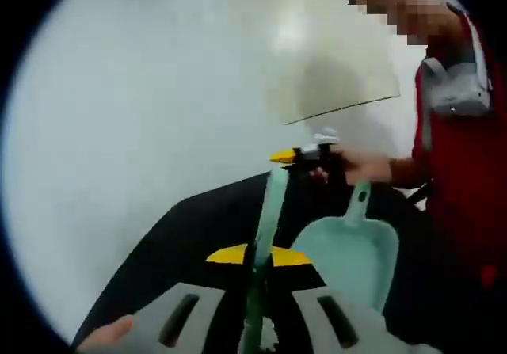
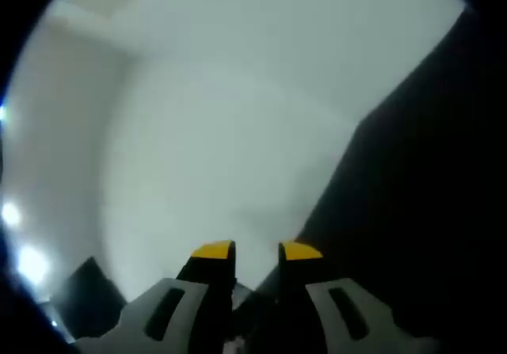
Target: Pick up the broom and sweep the trash on the tabletop into the dustpan.
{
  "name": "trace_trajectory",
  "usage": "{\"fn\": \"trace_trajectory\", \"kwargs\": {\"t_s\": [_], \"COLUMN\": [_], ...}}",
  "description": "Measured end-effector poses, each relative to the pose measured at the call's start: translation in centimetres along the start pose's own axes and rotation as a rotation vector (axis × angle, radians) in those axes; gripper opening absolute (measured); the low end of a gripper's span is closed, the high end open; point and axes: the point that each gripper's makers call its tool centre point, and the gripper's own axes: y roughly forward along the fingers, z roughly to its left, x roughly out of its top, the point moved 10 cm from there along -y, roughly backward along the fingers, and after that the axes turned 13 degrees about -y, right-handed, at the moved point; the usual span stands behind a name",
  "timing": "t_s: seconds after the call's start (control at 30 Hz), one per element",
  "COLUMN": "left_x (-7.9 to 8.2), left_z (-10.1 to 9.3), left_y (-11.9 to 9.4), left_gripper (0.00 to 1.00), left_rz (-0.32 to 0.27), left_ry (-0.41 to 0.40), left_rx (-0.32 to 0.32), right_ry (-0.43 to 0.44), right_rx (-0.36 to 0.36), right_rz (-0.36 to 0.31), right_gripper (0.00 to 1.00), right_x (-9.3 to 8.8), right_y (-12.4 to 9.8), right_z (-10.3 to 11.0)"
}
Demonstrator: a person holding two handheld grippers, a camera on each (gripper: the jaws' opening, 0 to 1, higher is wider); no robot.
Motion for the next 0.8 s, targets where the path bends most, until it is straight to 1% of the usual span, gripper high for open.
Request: {"fn": "trace_trajectory", "kwargs": {"t_s": [0.07,0.13,0.17,0.23,0.3,0.33,0.37,0.4,0.43,0.47,0.5,0.53,0.57,0.6,0.63,0.67,0.7,0.73,0.77,0.8], "left_x": [1.2,2.2,2.7,3.6,3.9,4.0,3.8,3.7,3.3,3.0,2.6,2.2,1.8,1.4,1.0,0.7,0.7,0.7,0.7,0.8], "left_z": [-1.4,-2.3,-2.3,-1.9,-1.7,-1.4,-0.7,-0.4,0.2,1.0,1.8,2.5,3.2,3.8,4.2,4.7,5.0,5.2,5.3,5.9], "left_y": [-0.7,-1.2,-1.3,-1.5,-1.9,-2.1,-2.4,-2.5,-2.6,-2.7,-2.8,-2.9,-2.8,-2.9,-3.0,-3.2,-3.6,-3.9,-4.0,-4.3], "left_gripper": [0.04,0.04,0.04,0.04,0.04,0.04,0.05,0.04,0.04,0.05,0.05,0.04,0.04,0.04,0.04,0.04,0.04,0.04,0.04,0.04], "left_rz": [-0.037,-0.069,-0.1,-0.132,-0.111,-0.125,-0.133,-0.135,-0.134,-0.132,-0.115,-0.113,-0.135,-0.137,-0.128,-0.123,-0.125,-0.127,-0.129,-0.138], "left_ry": [0.011,0.016,0.009,0.003,0.029,0.017,-0.009,-0.021,-0.045,-0.079,-0.093,-0.11,-0.112,-0.125,-0.169,-0.212,-0.225,-0.226,-0.208,-0.181], "left_rx": [-0.007,0.01,0.042,0.121,0.174,0.208,0.243,0.242,0.264,0.335,0.4,0.426,0.442,0.48,0.493,0.492,0.521,0.526,0.534,0.581], "right_ry": [0.003,0.005,0.005,0.001,-0.004,-0.004,-0.004,-0.005,-0.005,-0.006,-0.006,-0.006,-0.005,-0.005,-0.006,-0.006,-0.006,-0.007,-0.007,-0.007], "right_rx": [0.005,0.003,0.003,0.003,0.0,0.0,0.0,-0.001,-0.001,-0.002,-0.002,-0.002,-0.003,-0.004,-0.005,-0.005,-0.005,-0.005,-0.005,-0.006], "right_rz": [-0.006,-0.01,-0.01,-0.009,-0.004,-0.004,-0.004,-0.004,-0.003,-0.002,-0.002,-0.003,-0.002,-0.002,-0.001,-0.001,0.0,0.0,-0.001,-0.002], "right_gripper": [0.24,0.24,0.24,0.24,0.24,0.24,0.24,0.24,0.24,0.24,0.24,0.24,0.24,0.24,0.24,0.24,0.24,0.24,0.24,0.24], "right_x": [0.0,0.1,0.2,0.1,0.0,0.0,0.0,0.0,0.0,-0.1,-0.1,-0.1,-0.1,-0.1,-0.1,-0.1,-0.1,-0.1,-0.1,-0.1], "right_y": [-0.1,-0.1,-0.1,0.0,0.1,0.1,0.1,0.1,0.1,0.1,0.1,0.2,0.2,0.2,0.2,0.2,0.2,0.2,0.2,0.2], "right_z": [0.0,-0.1,-0.1,-0.1,-0.1,0.0,0.0,0.0,0.0,0.0,0.0,0.0,-0.1,-0.1,-0.1,-0.1,-0.1,-0.1,-0.1,-0.2]}}
